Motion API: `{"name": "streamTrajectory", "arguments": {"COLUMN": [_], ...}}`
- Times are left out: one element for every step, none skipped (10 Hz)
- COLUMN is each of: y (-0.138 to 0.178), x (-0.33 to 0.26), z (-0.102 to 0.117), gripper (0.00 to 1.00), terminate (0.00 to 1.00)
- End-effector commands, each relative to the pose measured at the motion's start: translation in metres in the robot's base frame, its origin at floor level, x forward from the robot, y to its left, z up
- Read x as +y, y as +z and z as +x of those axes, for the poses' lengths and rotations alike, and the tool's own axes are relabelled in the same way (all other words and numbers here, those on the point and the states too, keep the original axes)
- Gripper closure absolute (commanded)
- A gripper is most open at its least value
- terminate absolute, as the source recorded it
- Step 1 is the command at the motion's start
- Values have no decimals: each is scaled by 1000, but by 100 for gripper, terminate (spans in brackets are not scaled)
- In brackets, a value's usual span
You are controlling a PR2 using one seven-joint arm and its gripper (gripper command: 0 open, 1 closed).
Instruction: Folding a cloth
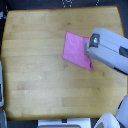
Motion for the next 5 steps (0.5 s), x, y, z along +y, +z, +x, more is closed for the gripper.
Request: {"name": "streamTrajectory", "arguments": {"y": [24, 17, 5, -7, -16], "x": [107, 122, 144, 160, 172], "z": [50, 52, 52, 52, 55], "gripper": [100, 100, 100, 100, 100], "terminate": [0, 0, 0, 0, 0]}}
